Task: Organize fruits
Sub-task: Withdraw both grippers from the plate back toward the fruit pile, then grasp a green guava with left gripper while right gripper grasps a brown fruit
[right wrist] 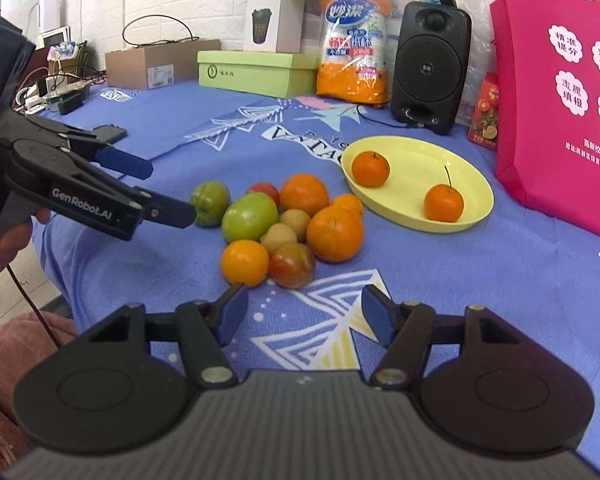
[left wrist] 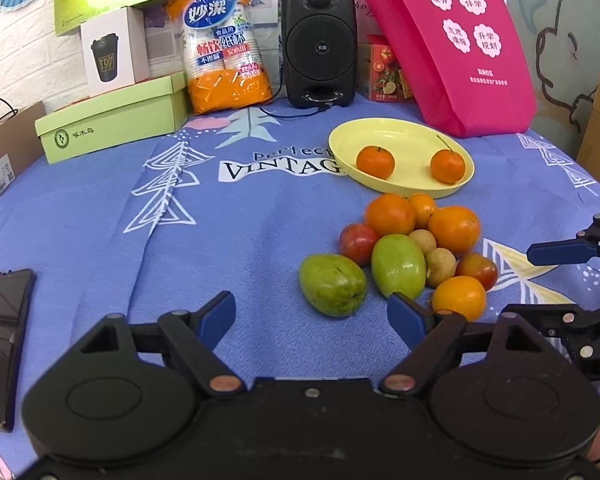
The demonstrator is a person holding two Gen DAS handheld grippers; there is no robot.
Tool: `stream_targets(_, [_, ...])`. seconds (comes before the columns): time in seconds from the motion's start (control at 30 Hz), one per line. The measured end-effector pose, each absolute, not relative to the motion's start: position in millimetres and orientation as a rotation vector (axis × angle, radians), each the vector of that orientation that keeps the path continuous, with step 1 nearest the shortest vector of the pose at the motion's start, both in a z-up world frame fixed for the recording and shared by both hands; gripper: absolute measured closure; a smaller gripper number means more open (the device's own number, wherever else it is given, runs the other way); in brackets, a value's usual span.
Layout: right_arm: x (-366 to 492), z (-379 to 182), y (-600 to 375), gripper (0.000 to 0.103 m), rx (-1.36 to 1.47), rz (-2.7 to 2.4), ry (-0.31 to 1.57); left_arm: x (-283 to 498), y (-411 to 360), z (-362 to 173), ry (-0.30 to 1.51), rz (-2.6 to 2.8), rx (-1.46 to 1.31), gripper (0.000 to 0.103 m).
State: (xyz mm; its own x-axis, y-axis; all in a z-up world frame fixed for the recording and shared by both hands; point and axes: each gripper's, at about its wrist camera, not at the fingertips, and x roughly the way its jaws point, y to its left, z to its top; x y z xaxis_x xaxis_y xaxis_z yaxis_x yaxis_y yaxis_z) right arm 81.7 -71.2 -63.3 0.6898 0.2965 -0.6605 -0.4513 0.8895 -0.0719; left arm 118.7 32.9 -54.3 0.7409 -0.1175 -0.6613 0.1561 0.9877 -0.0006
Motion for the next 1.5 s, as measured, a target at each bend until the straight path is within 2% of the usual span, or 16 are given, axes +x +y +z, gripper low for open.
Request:
stream_targets(0.07, [85, -66, -71, 0.044, -0.234, 0.414, 0.704, 123, 31, -58, 0.729, -0.145, 0.059, 0.023])
stream_targets(0.17, [93, -72, -68, 0.052, -0.247, 0.392, 0.727, 130, 28, -62, 0.741, -0.135, 0.073, 0.025])
stream_targets(0.4, [107, -77, -62, 0.052, -0.233, 0.395, 0.724, 144, 23, -71, 0.76, -0.152, 0.074, 0.025])
stream_targets(0.57, [114, -80, -57, 0.057, -0.219, 0.405, 0.718, 151, 22, -76, 0.766, -0.163, 0.064, 0.025])
stream_targets(0.8, [124, -84, -51, 0.059, -0.203, 0.41, 0.712, 157, 20, -81, 0.757, -0.174, 0.05, 0.025])
stream_targets(0.87, [124, -84, -52, 0.06, -0.196, 0.413, 0.709, 158, 22, -81, 0.751, -0.183, 0.041, 0.031])
stream_targets(0.97, [124, -85, -54, 0.063, -0.19, 0.423, 0.705, 157, 23, -82, 0.736, -0.227, 0.017, 0.047])
stream_targets(1.1, [122, -85, -52, 0.071, -0.195, 0.438, 0.701, 155, 18, -81, 0.734, -0.231, 0.035, 0.053])
stream_targets(1.17, [121, -84, -50, 0.072, -0.204, 0.437, 0.696, 153, 18, -80, 0.735, -0.233, 0.035, 0.061])
stream_targets(1.5, [114, -81, -55, 0.073, -0.181, 0.443, 0.69, 142, 24, -75, 0.746, -0.251, -0.014, 0.061])
